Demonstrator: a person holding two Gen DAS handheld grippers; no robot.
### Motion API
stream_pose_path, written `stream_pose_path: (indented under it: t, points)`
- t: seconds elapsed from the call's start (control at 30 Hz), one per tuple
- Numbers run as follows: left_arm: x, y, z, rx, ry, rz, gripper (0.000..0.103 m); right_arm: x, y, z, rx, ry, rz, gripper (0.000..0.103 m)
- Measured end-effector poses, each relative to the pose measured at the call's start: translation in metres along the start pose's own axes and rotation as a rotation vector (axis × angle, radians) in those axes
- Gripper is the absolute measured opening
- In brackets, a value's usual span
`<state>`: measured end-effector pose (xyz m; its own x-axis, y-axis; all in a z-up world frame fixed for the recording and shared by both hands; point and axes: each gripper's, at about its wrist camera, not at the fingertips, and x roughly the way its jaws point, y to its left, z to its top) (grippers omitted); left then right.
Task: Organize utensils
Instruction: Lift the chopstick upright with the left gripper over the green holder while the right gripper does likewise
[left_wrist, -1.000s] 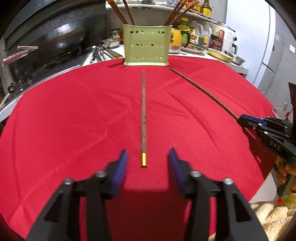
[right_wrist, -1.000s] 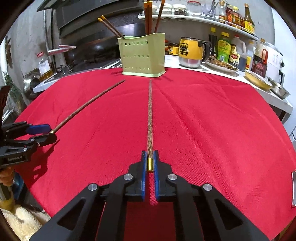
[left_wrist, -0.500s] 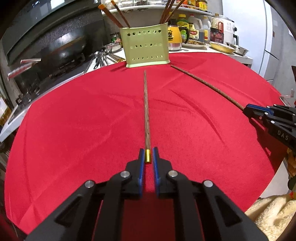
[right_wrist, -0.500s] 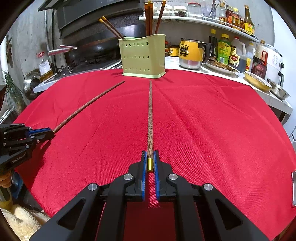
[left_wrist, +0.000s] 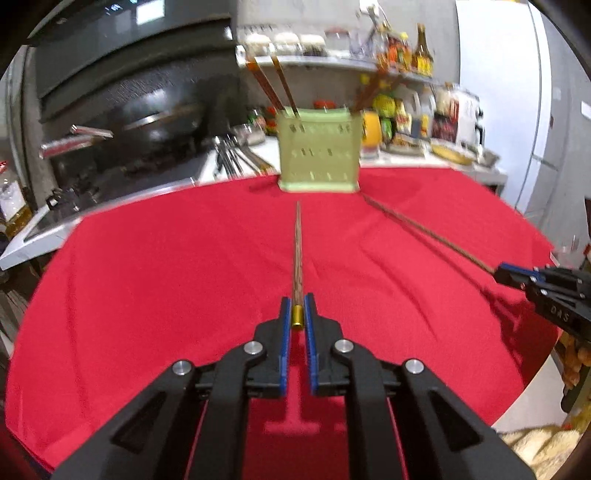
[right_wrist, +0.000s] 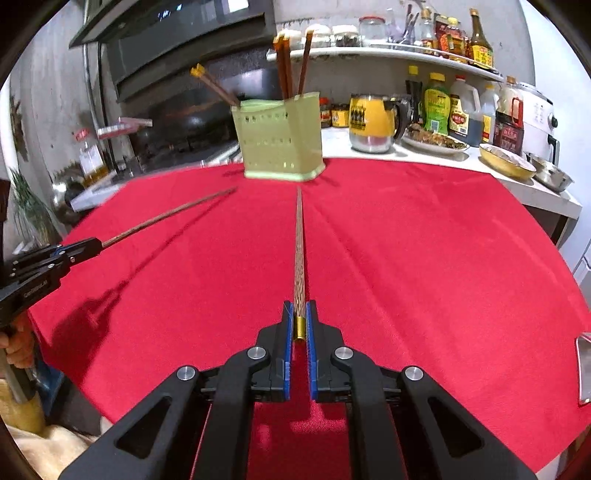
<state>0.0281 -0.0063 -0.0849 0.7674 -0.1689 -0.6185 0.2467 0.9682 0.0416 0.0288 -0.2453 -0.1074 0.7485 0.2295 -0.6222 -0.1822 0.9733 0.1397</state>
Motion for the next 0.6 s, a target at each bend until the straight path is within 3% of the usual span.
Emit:
stream_pose_path:
  t: [0.33, 0.6]
  points:
    - [-0.074, 0.015, 0.063, -0.032, -0.283, -0.001, 0.007, -0.066, 0.01, 0.058, -0.032, -0.182, 0.025, 0.007]
    - [-0.098, 0.019, 0.086, -0.046, -0.37, -0.029, 0.007, -0.101, 0.022, 0.099, -0.076, -0.313, 0.029, 0.007]
